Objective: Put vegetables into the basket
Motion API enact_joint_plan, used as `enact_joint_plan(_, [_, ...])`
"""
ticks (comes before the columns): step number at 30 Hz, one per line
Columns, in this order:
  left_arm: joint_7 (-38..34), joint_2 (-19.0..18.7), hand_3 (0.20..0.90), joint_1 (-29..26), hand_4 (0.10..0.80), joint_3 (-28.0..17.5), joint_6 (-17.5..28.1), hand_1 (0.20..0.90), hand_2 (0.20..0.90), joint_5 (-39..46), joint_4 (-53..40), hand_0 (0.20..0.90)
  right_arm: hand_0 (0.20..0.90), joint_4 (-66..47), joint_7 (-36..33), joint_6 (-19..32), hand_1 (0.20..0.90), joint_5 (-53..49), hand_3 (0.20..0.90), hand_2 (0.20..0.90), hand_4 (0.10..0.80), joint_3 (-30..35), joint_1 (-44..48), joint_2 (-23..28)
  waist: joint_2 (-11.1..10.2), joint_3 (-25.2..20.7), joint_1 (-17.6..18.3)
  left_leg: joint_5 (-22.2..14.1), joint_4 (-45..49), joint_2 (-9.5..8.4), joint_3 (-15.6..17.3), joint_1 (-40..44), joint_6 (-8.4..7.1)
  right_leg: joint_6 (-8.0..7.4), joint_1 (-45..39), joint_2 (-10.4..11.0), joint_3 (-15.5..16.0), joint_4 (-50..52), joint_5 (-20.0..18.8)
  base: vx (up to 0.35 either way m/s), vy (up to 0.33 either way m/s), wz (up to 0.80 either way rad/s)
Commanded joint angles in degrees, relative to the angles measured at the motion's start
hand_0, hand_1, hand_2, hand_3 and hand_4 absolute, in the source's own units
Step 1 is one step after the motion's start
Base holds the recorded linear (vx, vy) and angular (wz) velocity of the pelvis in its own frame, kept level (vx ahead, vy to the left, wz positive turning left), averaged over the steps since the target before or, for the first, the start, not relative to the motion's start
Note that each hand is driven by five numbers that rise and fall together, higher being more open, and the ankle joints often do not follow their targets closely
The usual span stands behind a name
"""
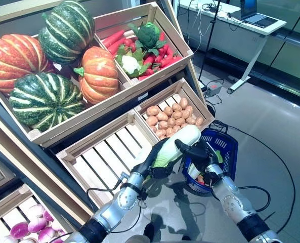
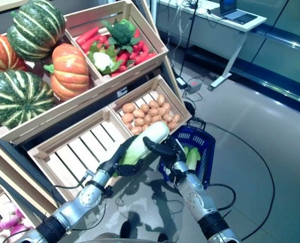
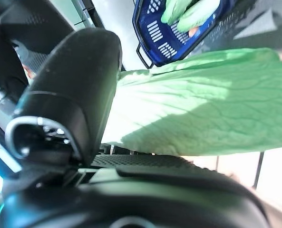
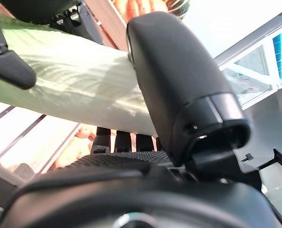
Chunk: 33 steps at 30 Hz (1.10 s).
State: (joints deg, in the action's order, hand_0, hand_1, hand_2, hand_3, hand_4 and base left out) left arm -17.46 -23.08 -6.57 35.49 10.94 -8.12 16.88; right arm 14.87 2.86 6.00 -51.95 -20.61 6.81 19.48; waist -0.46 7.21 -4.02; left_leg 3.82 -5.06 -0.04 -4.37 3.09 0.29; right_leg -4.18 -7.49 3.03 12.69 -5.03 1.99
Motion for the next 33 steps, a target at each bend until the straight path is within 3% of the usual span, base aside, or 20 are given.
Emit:
enact_joint_plan(1, [0.42, 0.65, 0.900, 0.79, 0.800, -1.90, -1.12, 0.900, 0.900, 3.81, 7.89, 0.900, 0.300, -14.68, 2.72, 8.50, 0.300, -1.32, 0.300, 0.300, 0.400, 5.94, 3.84, -3.41, -1.64, -3.20, 1.43, -0.69, 0.06, 1.41, 2.41, -0.94, -0.73, -0.76, 2.60, 3.68, -2.53, 0.04, -6.49, 0.000, 0.000, 0.00])
enact_joint_plan(15, [-0.80, 1.71, 0.900, 6.48, 0.800, -7.74, -2.74, 0.900, 0.900, 7.03, 11.29, 0.900, 0.300, -4.47, -2.00, 9.41, 0.300, 5.73, 0.300, 0.300, 0.400, 9.10, -4.94, -2.99, -1.92, -1.56, 2.19, -0.43, 0.06, 2.04, 3.11, -1.24, -0.91, -0.68, 3.12, 3.22, -3.16, 0.03, -6.84, 0.002, -0.024, -0.06])
enact_joint_plan(27, [0.77, 1.58, 0.900, 6.95, 0.800, -6.45, -3.34, 0.900, 0.900, 7.72, 10.87, 0.900, 0.300, 3.05, -7.28, 12.18, 0.300, 6.83, 0.300, 0.300, 0.400, 11.17, -3.39, -3.63, -1.13, -0.53, 2.39, -0.31, 0.06, 2.49, 3.15, -1.50, -1.27, -0.41, 3.53, 2.81, -3.74, 0.03, -6.80, 0.020, -0.017, -0.03])
enact_joint_plan(33, [1.77, 0.28, 0.900, 5.60, 0.800, -4.60, -4.35, 0.900, 0.900, 9.12, 9.36, 0.900, 0.300, 9.26, -11.62, 13.97, 0.300, 8.61, 0.300, 0.300, 0.400, 15.21, 2.34, 0.84, -0.45, 0.69, 1.50, -0.27, 0.06, 2.68, 2.72, -1.82, -1.58, -0.09, 3.69, 2.44, -3.49, 0.03, -6.79, 0.024, -0.024, -0.03])
